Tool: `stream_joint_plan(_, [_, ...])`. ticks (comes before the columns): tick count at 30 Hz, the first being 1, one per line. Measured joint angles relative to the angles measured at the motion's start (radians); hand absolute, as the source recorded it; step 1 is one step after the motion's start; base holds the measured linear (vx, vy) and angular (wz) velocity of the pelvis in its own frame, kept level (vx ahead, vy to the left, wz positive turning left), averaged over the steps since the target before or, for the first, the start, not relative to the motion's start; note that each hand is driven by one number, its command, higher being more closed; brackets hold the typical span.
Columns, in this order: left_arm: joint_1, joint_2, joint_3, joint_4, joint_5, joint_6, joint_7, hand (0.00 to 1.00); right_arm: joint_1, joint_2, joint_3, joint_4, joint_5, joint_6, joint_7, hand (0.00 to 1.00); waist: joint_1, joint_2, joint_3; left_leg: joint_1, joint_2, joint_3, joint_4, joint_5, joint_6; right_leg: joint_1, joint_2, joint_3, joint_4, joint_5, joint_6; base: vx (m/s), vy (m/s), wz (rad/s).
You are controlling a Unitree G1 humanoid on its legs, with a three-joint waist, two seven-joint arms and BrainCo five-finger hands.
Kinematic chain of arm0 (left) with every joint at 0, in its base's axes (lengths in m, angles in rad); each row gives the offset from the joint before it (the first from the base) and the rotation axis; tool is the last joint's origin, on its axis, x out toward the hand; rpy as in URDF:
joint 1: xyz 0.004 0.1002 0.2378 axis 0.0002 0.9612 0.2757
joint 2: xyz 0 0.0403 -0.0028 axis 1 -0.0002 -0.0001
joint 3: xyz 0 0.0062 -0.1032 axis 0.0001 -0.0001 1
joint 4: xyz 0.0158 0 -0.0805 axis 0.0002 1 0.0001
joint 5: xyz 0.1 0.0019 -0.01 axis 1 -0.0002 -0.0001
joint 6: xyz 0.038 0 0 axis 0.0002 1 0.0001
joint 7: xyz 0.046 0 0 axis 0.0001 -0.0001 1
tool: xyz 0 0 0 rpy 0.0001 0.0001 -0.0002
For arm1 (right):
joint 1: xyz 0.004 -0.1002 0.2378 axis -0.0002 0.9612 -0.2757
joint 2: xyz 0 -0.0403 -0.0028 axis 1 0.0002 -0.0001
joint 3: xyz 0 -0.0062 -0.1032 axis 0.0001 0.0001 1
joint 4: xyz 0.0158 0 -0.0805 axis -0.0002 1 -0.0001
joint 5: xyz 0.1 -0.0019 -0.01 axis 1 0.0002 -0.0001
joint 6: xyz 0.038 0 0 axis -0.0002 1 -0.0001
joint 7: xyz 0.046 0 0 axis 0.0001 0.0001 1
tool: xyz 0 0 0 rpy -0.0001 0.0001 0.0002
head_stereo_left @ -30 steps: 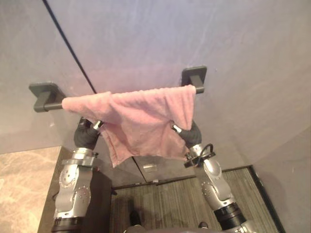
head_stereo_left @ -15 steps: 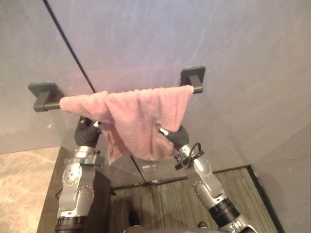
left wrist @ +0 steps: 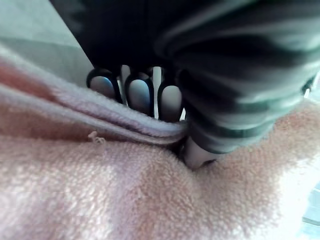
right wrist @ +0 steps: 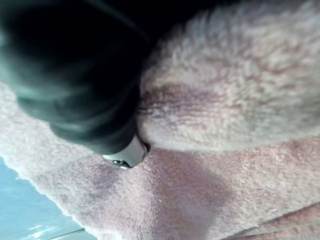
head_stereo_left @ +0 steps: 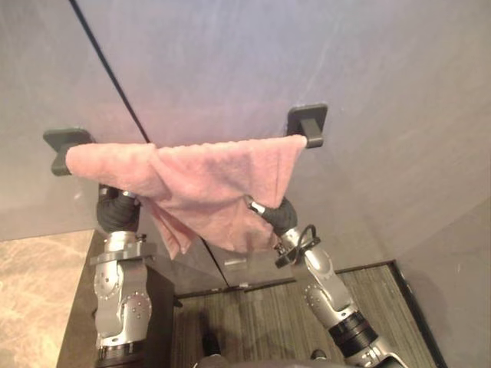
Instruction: Organize washtable
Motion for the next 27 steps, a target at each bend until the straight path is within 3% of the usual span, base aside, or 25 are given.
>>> stream_joint_plan(17, [0.072,-0.045,0.041,-0.017,0.05,0.001,-0.007,1.0,0.058,0.03,-0.121,-0.023,-0.062,0.003,0.001,1.0,0.003,-0.002,-0.001,0.001,0.0,-0.013,0.0,0.0,0.0,0.012,0.001,-0.011,0.001,-0.005,0.006,0.0,0.001,0.02])
stream_joint_plan(18, [0.073,-0.045,0.041,-0.017,0.05,0.001,-0.007,1.0,0.058,0.03,-0.121,-0.023,-0.062,0.003,0.001,0.0,0.003,-0.003,-0.001,0.001,0.0,-0.013,0.0,0.0,0.0,0.012,0.001,-0.01,0.001,-0.005,0.006,0.0,0.0,0.0])
stream_joint_plan(26, [0.1,-0.075,0.043,-0.017,0.071,0.004,-0.007,1.0,0.077,0.031,-0.164,-0.024,-0.071,0.014,0.0,0.0,0.002,-0.004,-0.002,0.001,0.0,-0.014,0.0,0.0,0.0,0.013,0.001,-0.01,0.001,-0.004,0.007,0.0,0.0,0.0])
stream_joint_plan(27, [0.102,-0.077,0.043,-0.017,0.071,0.005,-0.008,0.0,0.082,0.031,-0.165,-0.024,-0.071,0.015,0.0,0.0,0.002,-0.004,-0.002,0.001,0.0,-0.014,0.0,0.0,0.0,0.013,0.001,-0.01,0.001,-0.004,0.007,0.0,0.0,0.0])
